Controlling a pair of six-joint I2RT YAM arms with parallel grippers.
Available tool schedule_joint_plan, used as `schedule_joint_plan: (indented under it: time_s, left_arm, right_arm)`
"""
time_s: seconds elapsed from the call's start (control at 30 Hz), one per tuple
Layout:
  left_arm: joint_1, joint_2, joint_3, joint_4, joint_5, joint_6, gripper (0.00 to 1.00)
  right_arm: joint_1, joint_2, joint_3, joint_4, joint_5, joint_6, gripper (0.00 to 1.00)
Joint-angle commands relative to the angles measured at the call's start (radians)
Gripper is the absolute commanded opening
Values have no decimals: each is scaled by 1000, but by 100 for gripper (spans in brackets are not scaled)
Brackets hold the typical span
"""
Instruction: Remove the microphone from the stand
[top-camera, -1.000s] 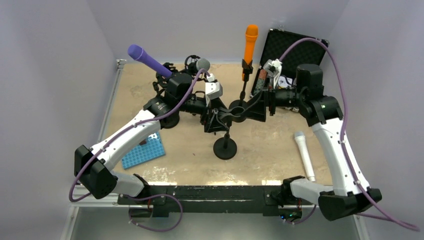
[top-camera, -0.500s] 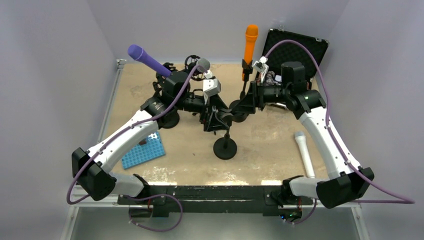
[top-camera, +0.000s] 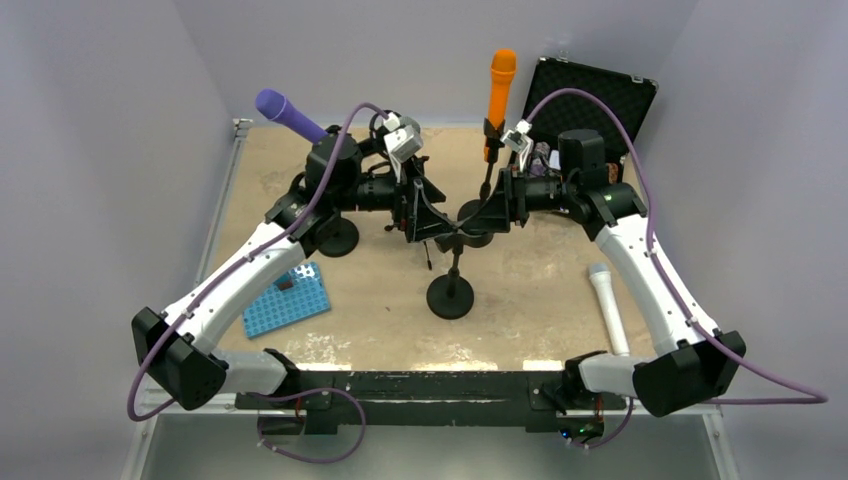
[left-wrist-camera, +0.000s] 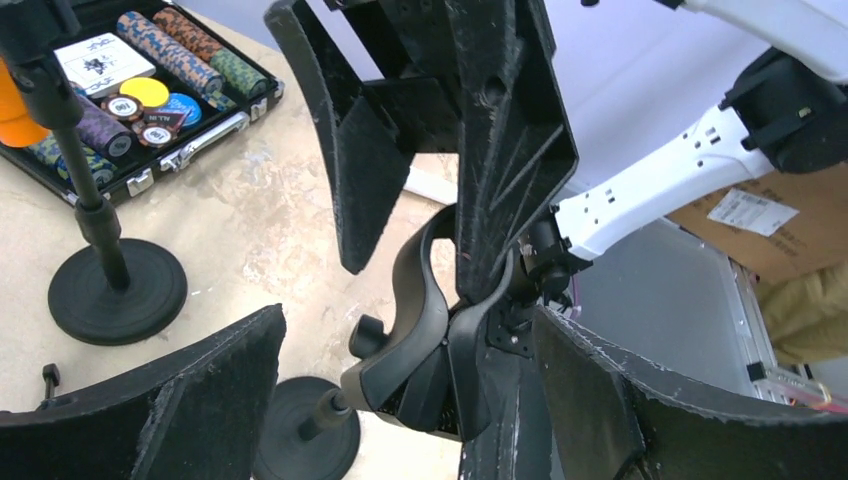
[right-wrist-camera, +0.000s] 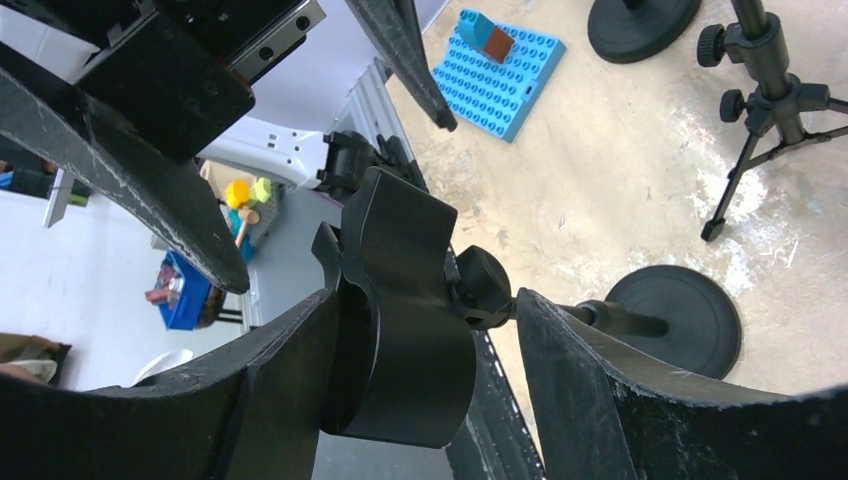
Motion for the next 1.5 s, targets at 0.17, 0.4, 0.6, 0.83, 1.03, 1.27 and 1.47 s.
schedule_joint_plan:
  time_s: [0.17,0.4,0.6,0.83,1.03,1.27,1.47]
  left_arm:
    - [17,23,-77,100,-34,-81,93]
    - [17,19,-155,95,-64,-47,92]
    - [17,42,-170,82,-97,-16,91]
    - [17,40,-202,65,-120,14,90]
    - [17,39,-233,51,-141,44,90]
    - [17,55,-239,43,-156,68,90]
    - [17,71,-243,30,-163,90,90]
  right_arm:
    - [5,17,-45,-8,-37,-32,65]
    - [5,17,-74,-9,-37,-35,63]
    - [5,40,-87,-12,-16,-38,61]
    - [3,73,-84,-22,25,-44,57]
    - [3,80,-99,-34,76,-64,55]
    - [4,81,-118,-48,148,-86,54]
    - [3,91,-123,-66,210,-99,54]
